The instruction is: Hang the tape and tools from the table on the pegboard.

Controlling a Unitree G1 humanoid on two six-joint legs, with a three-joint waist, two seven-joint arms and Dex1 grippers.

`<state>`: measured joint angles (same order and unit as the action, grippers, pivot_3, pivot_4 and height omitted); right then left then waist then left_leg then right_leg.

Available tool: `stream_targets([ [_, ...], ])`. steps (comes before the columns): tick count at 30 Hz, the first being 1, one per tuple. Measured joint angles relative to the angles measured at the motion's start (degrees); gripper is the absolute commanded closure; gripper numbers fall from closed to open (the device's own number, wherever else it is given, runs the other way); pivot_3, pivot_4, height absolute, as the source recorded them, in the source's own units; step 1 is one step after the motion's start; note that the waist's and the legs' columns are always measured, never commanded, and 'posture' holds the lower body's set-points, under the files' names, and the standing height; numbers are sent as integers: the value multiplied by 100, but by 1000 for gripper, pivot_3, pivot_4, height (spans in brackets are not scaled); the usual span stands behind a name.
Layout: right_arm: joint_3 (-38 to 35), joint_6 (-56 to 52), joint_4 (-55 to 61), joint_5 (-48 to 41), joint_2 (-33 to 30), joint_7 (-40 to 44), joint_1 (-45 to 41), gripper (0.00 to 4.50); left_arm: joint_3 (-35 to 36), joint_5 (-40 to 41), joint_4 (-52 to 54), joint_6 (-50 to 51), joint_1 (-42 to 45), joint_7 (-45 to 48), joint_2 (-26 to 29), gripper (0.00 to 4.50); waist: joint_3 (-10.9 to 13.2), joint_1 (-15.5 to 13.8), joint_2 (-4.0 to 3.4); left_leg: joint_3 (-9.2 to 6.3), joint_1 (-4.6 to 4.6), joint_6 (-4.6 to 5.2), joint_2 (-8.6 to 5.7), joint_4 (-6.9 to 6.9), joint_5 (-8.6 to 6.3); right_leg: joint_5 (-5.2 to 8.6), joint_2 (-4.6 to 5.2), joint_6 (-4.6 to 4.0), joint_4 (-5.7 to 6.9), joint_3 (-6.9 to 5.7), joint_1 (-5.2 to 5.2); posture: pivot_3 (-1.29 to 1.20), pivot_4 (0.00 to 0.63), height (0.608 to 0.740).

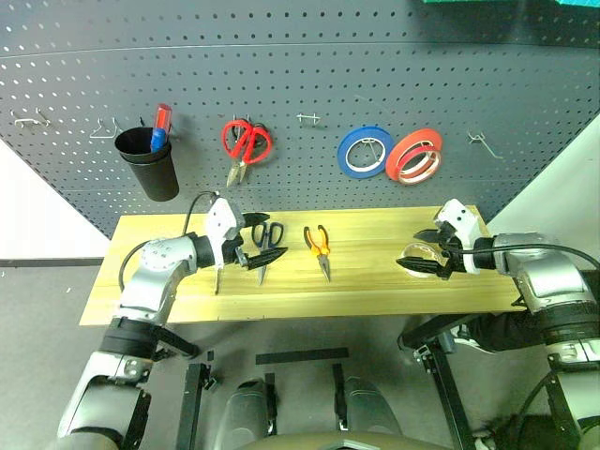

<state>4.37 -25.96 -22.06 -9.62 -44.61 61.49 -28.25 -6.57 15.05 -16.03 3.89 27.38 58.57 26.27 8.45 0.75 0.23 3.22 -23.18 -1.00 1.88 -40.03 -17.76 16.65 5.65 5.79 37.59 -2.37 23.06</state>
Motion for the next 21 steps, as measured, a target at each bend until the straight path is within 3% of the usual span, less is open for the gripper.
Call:
stream_targets([
  [11,384,-183,-1212,560,361,-357,-941,0,-970,-862,-1503,-174,1402,450,-825,139,188,38,-3,-8,-5,11,0,0,-6,0,0,0,-2,0,5,-95,254,732],
  [21,614,-111,-2268,1043,653,-663,-1379,0,-1071,-1164,-2427,-428,2072,495,-1471,139,558,97,6,-16,-26,5,1,-4,-2,0,6,0,2,1,33,-100,304,732],
])
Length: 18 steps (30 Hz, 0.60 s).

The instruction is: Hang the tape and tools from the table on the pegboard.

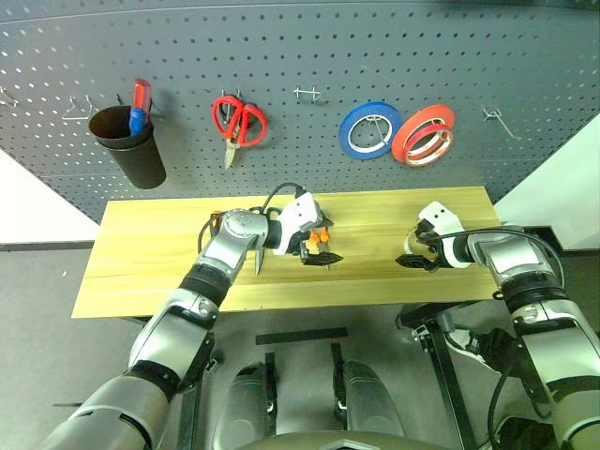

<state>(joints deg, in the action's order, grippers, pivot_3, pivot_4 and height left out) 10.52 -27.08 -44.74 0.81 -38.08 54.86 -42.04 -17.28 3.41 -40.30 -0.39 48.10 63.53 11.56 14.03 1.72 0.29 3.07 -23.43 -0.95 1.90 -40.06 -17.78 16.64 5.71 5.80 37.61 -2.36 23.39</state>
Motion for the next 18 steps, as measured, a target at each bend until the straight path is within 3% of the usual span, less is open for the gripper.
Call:
stream_targets([
  [16,242,763,-2009,821,566,-787,-996,0,15,-167,-70,9,157,-197,-164,139,299,92,10,9,1,-1,-2,-5,0,0,19,1,34,-4,13,-40,356,732],
  [18,268,821,-2100,923,568,-813,-1070,593,20,-164,-20,77,156,-216,-153,0,326,84,15,8,1,-1,-2,-5,1,0,19,1,35,-5,13,-37,363,732],
])
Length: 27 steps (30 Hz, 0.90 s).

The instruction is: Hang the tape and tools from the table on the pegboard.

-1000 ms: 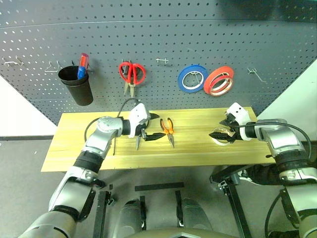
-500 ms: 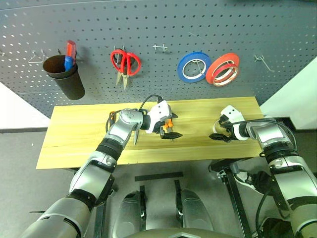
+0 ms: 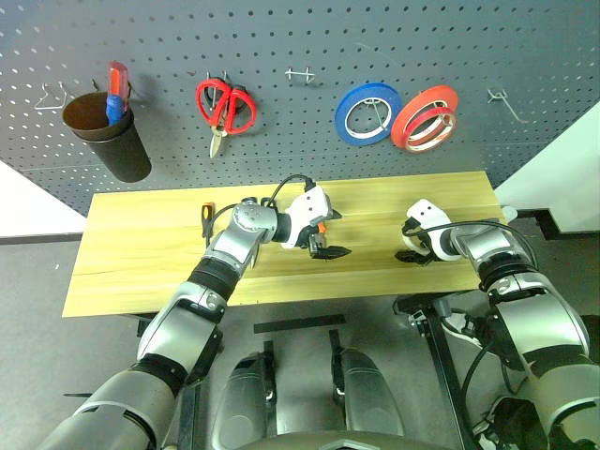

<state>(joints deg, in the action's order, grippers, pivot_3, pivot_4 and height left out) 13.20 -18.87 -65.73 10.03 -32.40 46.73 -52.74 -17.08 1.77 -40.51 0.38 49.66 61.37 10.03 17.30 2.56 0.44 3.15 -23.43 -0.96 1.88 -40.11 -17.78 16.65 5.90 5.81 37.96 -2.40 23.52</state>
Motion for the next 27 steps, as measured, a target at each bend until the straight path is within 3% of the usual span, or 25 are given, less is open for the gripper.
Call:
stream_targets([
  [12,29,233,-107,163,13,87,-98,4485,9,7,583,311,-242,-18,138,0,78,-6,30,-2,3,0,1,-1,0,0,3,0,2,-2,-6,-28,376,732],
  [21,-74,109,138,106,-178,464,49,4485,215,277,1292,324,-636,119,295,0,87,-16,21,-5,0,-1,5,2,0,0,9,0,0,-5,-4,-37,338,732],
  [27,-740,-330,2377,-673,-940,1450,1207,4485,521,740,1926,480,-989,395,639,0,92,-20,14,-10,-8,-2,2,3,1,-1,12,2,-2,-16,-3,-66,293,732],
])
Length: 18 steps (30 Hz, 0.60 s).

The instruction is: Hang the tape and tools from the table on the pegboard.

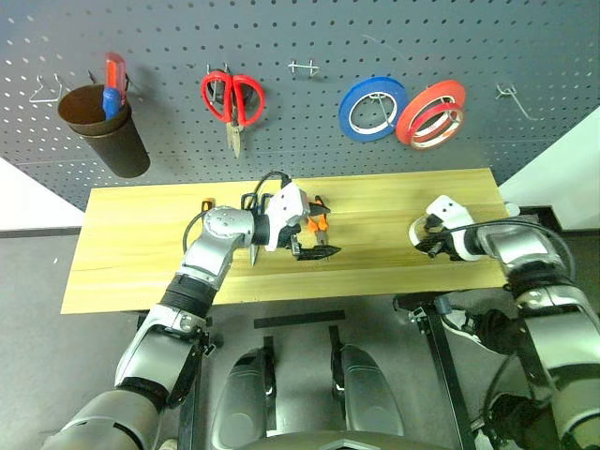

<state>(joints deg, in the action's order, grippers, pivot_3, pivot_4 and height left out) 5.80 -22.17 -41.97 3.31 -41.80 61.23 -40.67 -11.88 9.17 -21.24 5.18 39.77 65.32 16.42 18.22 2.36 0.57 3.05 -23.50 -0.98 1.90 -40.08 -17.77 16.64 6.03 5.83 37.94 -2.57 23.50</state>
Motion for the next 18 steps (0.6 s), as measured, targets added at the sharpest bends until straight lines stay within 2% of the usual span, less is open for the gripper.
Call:
stream_targets([
  [4,-534,-275,1807,-602,-301,193,1019,4485,239,574,517,321,-270,342,206,0,-2,2,-1,-1,1,-8,-2,0,5,0,0,1,-6,-4,0,-96,256,732],
  [8,-999,-614,2971,-1071,-463,189,1626,4485,482,1104,1035,702,-427,625,492,0,-8,17,-4,0,3,-15,-4,-3,8,-1,0,3,-6,-5,-3,-115,220,732],
  [13,-1674,-728,3847,-1483,-484,-217,1858,4485,757,1508,1336,716,-443,805,730,0,-38,9,-10,4,2,-24,-7,-3,13,-6,0,12,-6,-5,-3,-116,177,732],
  [18,-1867,-726,4123,-1611,-733,-354,1927,4485,987,1530,1308,668,-337,610,770,0,-126,-7,0,16,-4,-24,-10,-3,13,-7,0,13,-9,-13,-4,-104,143,732],
])
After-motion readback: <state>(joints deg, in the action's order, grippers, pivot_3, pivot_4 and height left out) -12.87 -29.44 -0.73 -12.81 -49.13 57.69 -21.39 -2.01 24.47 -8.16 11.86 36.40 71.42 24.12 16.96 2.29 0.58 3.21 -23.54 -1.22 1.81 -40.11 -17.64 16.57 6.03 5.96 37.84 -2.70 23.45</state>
